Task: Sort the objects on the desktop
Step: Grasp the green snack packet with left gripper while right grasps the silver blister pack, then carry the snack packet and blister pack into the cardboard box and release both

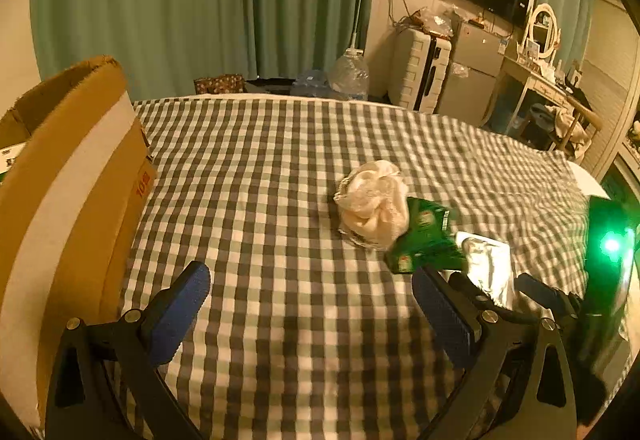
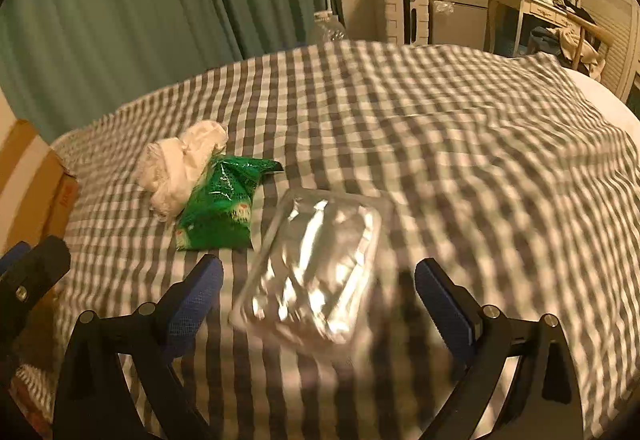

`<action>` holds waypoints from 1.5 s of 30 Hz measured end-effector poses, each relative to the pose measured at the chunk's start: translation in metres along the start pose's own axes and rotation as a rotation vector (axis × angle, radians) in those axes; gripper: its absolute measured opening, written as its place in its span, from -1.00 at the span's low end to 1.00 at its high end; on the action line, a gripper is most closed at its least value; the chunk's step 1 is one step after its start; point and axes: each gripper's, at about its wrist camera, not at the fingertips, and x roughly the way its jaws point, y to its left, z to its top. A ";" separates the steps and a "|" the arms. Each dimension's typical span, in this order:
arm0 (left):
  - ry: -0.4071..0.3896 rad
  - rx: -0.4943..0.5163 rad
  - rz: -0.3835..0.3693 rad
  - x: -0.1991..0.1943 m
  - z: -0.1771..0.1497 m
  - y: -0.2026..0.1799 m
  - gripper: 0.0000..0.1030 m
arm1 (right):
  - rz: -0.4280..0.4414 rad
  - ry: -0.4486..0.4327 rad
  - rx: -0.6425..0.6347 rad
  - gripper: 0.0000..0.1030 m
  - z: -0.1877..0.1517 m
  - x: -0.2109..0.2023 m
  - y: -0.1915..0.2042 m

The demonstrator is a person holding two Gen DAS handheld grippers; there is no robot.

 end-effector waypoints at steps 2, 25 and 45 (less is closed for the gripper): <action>0.021 -0.003 -0.003 0.007 0.000 0.002 1.00 | -0.071 0.002 -0.073 0.89 -0.006 0.008 0.009; 0.169 -0.123 -0.144 0.087 0.012 -0.088 1.00 | -0.017 -0.049 0.121 0.33 -0.012 -0.050 -0.151; 0.196 0.028 -0.236 -0.031 -0.015 -0.060 0.00 | 0.073 -0.052 0.117 0.33 -0.028 -0.105 -0.117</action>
